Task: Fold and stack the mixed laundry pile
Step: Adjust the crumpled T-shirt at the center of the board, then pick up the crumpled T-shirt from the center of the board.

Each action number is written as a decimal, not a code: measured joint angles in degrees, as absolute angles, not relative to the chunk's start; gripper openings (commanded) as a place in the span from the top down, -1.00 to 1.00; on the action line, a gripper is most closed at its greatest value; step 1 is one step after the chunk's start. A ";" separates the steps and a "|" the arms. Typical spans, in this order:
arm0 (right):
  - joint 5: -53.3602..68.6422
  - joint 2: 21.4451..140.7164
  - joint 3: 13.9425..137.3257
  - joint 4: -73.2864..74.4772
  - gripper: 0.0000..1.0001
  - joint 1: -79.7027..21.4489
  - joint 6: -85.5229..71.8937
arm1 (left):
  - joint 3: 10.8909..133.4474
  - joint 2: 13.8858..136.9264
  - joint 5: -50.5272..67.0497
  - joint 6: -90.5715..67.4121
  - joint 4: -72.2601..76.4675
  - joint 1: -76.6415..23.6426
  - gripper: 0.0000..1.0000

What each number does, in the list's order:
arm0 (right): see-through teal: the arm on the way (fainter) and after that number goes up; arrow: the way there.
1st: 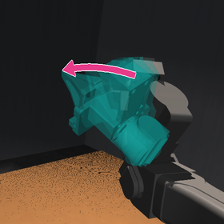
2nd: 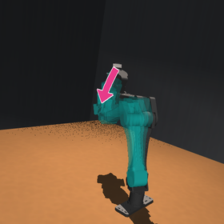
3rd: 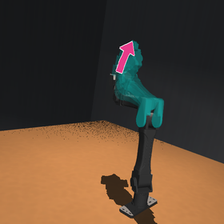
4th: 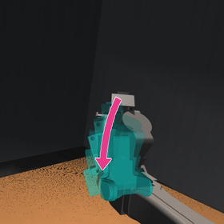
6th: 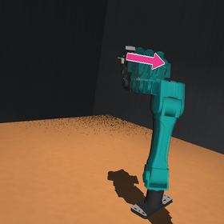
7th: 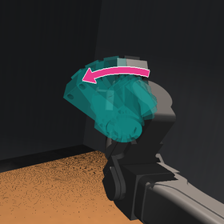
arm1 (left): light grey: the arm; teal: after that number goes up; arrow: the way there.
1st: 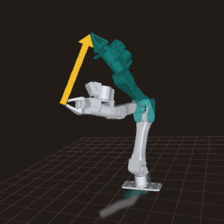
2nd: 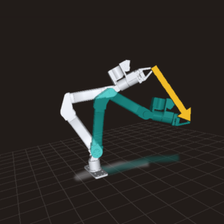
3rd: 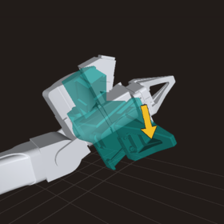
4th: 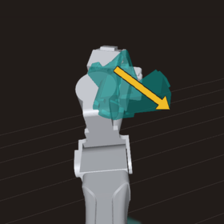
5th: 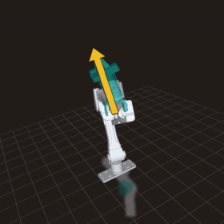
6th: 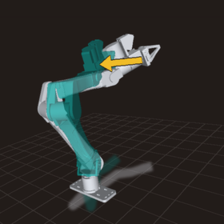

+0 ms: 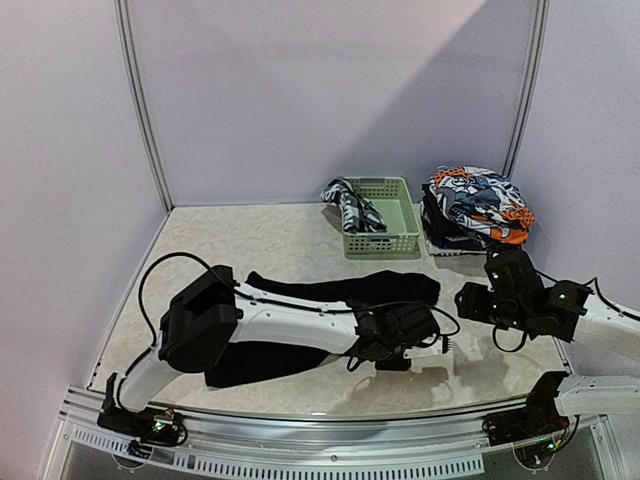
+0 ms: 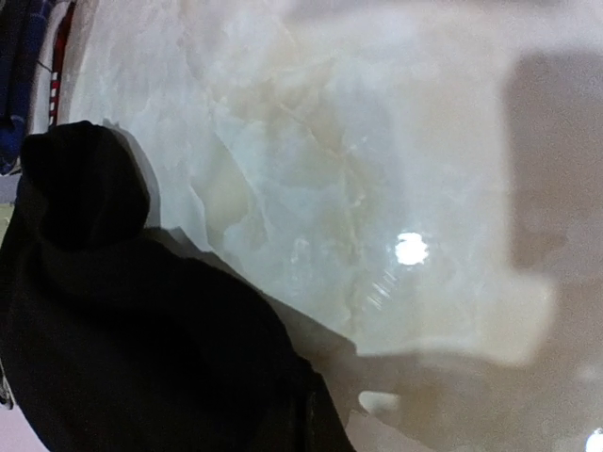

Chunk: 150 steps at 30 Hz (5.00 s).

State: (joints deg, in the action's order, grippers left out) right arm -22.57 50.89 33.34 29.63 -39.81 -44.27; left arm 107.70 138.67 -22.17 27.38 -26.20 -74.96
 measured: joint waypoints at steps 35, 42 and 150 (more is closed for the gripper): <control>0.21 87.20 61.06 21.08 -0.25 -50.02 -29.98 | 39.46 79.99 3.31 -32.69 -9.17 -20.93 0.10; 0.54 89.78 61.39 19.18 -0.15 -50.39 -29.71 | 47.57 77.41 -11.00 -26.96 -16.34 -30.55 -0.25; 25.17 109.32 75.20 8.40 -0.21 -44.95 -30.00 | 43.18 94.61 0.21 -20.62 -7.14 -55.86 0.47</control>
